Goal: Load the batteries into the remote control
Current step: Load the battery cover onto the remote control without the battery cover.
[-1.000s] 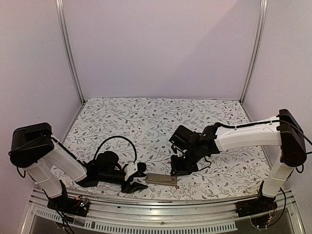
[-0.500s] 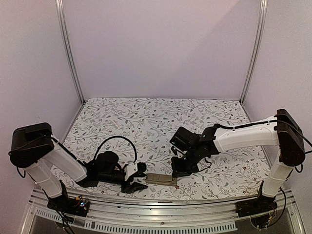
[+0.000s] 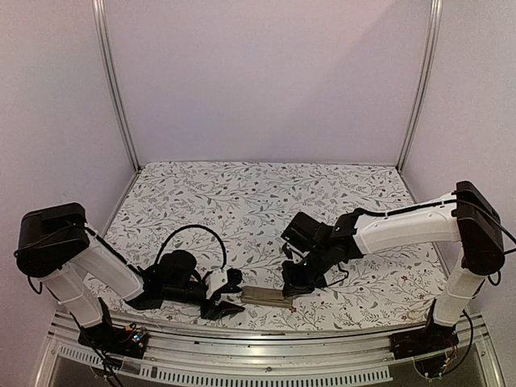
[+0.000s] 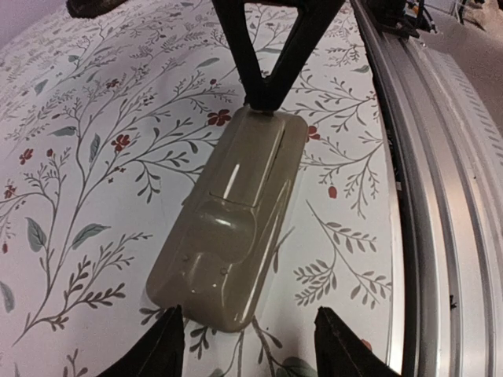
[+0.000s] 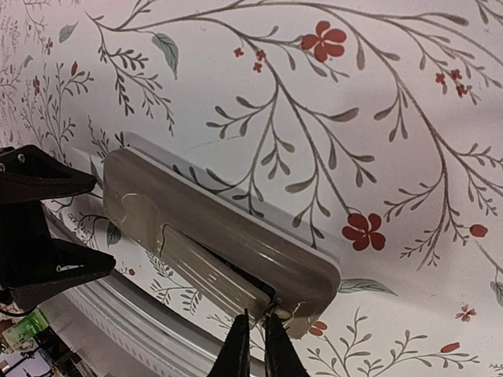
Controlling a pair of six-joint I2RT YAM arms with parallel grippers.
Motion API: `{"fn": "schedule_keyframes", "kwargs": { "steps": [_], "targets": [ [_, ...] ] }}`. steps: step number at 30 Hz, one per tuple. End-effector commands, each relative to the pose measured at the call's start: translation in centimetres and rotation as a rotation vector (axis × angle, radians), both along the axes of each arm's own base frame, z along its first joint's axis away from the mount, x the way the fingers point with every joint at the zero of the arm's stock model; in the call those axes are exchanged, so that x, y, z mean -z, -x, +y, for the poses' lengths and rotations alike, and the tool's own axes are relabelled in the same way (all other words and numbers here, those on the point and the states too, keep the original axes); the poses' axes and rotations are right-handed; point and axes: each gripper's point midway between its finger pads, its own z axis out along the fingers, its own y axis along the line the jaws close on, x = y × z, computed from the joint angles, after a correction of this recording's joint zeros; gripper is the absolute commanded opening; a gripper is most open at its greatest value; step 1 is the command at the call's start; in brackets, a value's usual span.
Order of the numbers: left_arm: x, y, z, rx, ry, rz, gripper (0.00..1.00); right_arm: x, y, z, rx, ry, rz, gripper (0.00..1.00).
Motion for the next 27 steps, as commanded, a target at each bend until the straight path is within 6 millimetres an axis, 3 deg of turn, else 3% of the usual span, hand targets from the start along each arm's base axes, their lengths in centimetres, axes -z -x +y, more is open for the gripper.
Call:
{"fn": "schedule_keyframes", "kwargs": {
  "steps": [1,8,14,27],
  "targets": [
    [0.4,0.5,0.1,0.011,-0.010,-0.006,0.56,0.2,-0.1,-0.6,0.021,0.027,-0.005,0.08],
    [0.3,0.4,0.1,0.010,-0.010,-0.006,0.56,0.3,-0.2,-1.0,0.026,0.055,-0.005,0.09],
    [0.4,0.5,0.1,0.011,-0.011,-0.005,0.56,0.0,-0.7,-1.1,0.030,0.075,-0.027,0.17],
    [0.4,0.5,0.1,0.010,-0.011,-0.004,0.56,1.0,0.1,0.5,0.006,0.005,0.024,0.08]
  ]
}}
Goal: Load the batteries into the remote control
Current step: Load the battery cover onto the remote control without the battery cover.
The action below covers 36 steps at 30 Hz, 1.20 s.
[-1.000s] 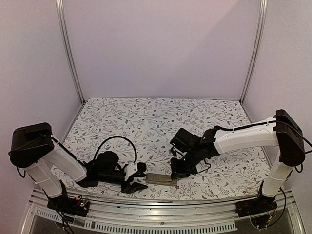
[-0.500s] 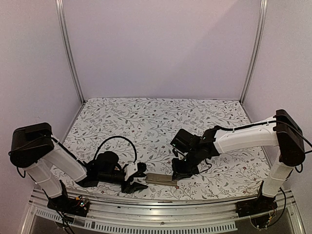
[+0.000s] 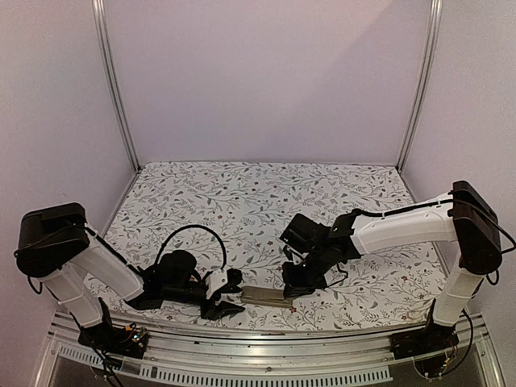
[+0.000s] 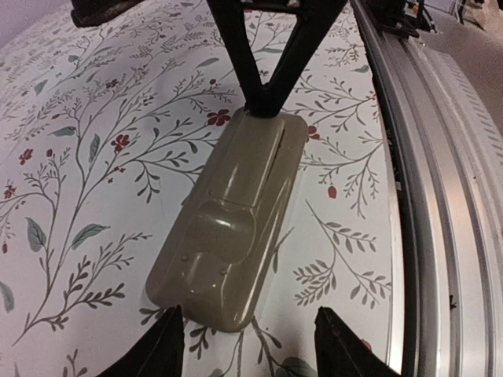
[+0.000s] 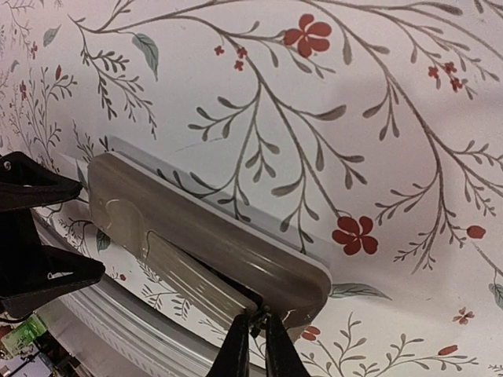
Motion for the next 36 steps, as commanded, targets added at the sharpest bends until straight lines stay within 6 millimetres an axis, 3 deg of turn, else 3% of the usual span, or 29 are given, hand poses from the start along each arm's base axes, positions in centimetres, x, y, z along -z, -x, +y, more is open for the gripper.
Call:
{"fn": "schedule_keyframes", "kwargs": {
  "steps": [1,5,12,17,30,34,36],
  "targets": [
    [0.4,0.4,0.1,0.009,-0.011,-0.006,0.56,0.4,0.2,1.1,-0.009,-0.034,0.019,0.07],
    [0.4,0.5,0.2,0.010,-0.011,-0.007,0.56,1.1,0.8,1.2,-0.015,-0.025,0.039,0.05],
    [0.3,0.5,0.1,0.011,-0.009,-0.009,0.56,2.3,1.4,-0.5,0.014,0.030,0.052,0.04],
    [0.3,0.5,0.1,0.010,-0.010,-0.008,0.56,2.9,1.3,-1.4,0.001,0.111,0.033,0.08],
    [0.3,0.5,0.1,0.012,-0.010,-0.009,0.56,-1.7,-1.3,0.5,-0.017,0.073,-0.092,0.17],
    [0.3,0.5,0.1,0.012,-0.009,-0.009,0.57,-3.0,-1.8,1.2,-0.032,0.040,-0.125,0.16],
    [0.3,0.5,0.1,0.013,-0.011,-0.009,0.57,-4.2,-2.0,2.4,-0.081,-0.019,-0.157,0.11]
  ]
}}
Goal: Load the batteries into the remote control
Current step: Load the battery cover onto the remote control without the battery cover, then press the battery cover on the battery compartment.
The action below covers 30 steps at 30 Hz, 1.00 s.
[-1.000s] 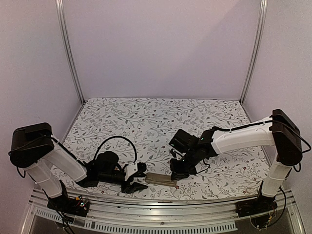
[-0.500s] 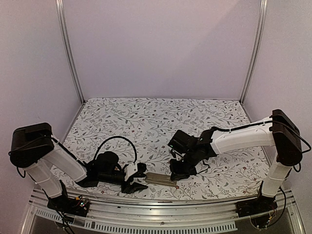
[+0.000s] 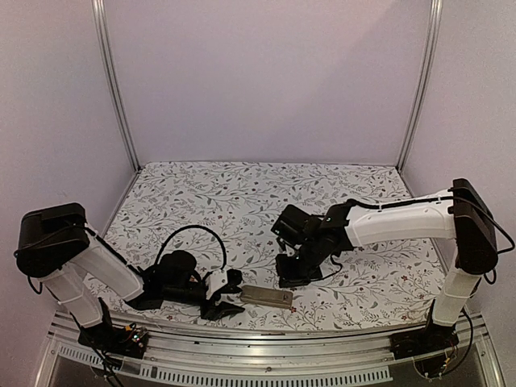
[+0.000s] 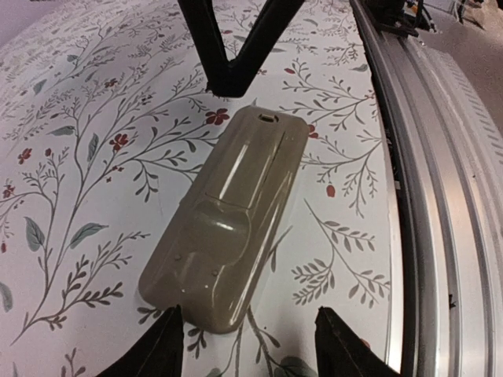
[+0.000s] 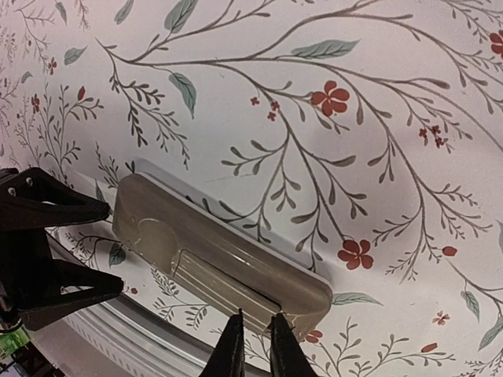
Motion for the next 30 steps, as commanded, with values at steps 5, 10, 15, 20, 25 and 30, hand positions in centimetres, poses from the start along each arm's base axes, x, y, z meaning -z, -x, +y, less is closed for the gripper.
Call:
{"fn": "schedule_keyframes", "kwargs": {
  "steps": [5,10,15,20,25,30],
  "targets": [
    [0.3,0.5,0.1,0.013,-0.009,-0.010,0.57,-3.3,-0.3,3.1,-0.130,-0.168,-0.089,0.00],
    [0.2,0.5,0.1,0.011,-0.008,-0.009,0.57,-0.9,0.5,3.0,-0.146,-0.159,-0.044,0.00],
    [0.3,0.5,0.1,0.010,-0.009,-0.009,0.56,2.8,2.0,0.8,-0.132,-0.097,0.030,0.00],
    [0.3,0.4,0.1,0.009,-0.009,-0.008,0.57,4.5,2.8,-0.9,-0.111,-0.048,0.061,0.00],
    [0.3,0.4,0.0,0.008,-0.011,-0.005,0.57,2.0,1.6,0.6,-0.142,-0.073,0.003,0.00],
    [0.2,0.4,0.0,0.009,-0.009,-0.006,0.57,-2.7,-0.4,3.5,-0.198,-0.161,-0.112,0.00]
  ]
}}
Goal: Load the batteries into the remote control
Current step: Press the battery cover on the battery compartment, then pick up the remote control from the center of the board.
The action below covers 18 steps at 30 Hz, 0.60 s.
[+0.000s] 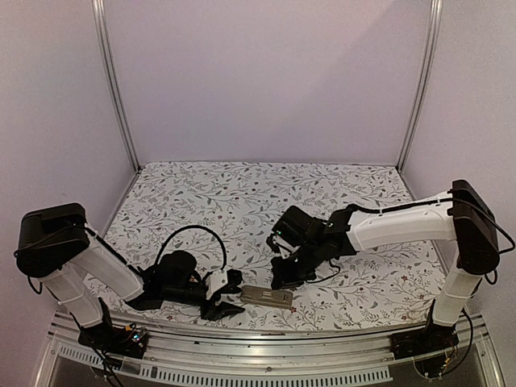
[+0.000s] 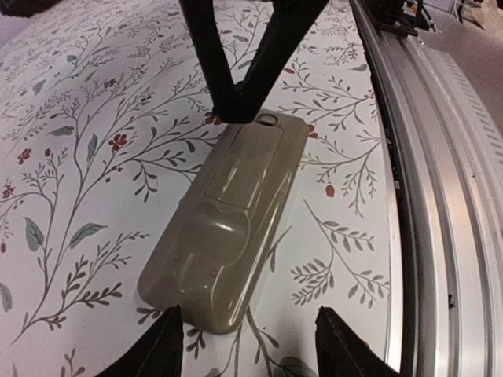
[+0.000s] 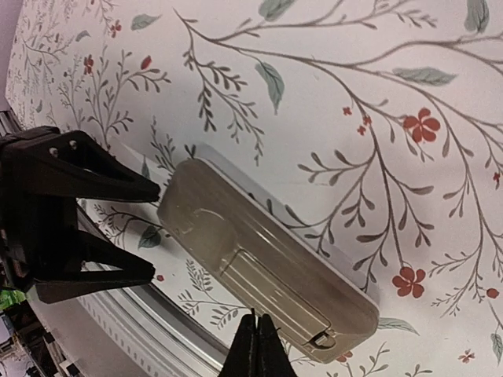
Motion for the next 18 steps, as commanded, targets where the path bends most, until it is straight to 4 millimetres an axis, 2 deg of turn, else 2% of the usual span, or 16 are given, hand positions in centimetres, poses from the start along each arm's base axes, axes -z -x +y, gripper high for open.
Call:
{"fn": "schedule_keyframes", "kwargs": {
  "steps": [1,3,5,7,9,10,11,14,17,18],
  "targets": [
    [0.2,0.4,0.1,0.008,-0.009,-0.006,0.57,-3.6,-1.6,1.9,-0.043,-0.053,-0.114,0.00],
    [0.1,0.2,0.1,0.000,-0.011,-0.007,0.57,-3.8,-1.6,1.9,-0.061,-0.058,-0.126,0.06],
    [-0.2,-0.4,0.0,-0.031,-0.013,-0.013,0.67,-4.0,-1.7,2.1,-0.096,-0.061,-0.149,0.25],
    [-0.9,-1.2,0.1,-0.069,-0.007,-0.022,0.77,-4.3,-1.9,2.5,-0.135,-0.076,-0.189,0.50],
    [-2.0,-1.3,0.2,-0.080,0.023,-0.028,0.82,-4.9,-1.9,3.0,-0.211,-0.135,-0.264,0.66],
    [-2.8,-1.2,0.3,-0.079,0.048,-0.030,0.84,-5.1,-1.7,3.3,-0.261,-0.174,-0.309,0.71],
    [-3.7,-1.1,0.3,-0.082,0.076,-0.030,0.86,-5.6,-1.3,3.3,-0.304,-0.218,-0.353,0.74],
    [-8.1,-1.4,1.3,-0.150,0.202,-0.060,0.89,-6.4,-0.8,3.3,-0.451,-0.288,-0.510,0.79],
    [-13.0,-3.3,4.4,-0.346,0.371,-0.130,0.96,-5.7,-0.8,3.5,-0.563,-0.255,-0.595,0.79],
    [-14.7,-3.9,5.8,-0.421,0.442,-0.146,0.99,-4.6,-0.8,3.7,-0.582,-0.231,-0.588,0.79]
  ]
}}
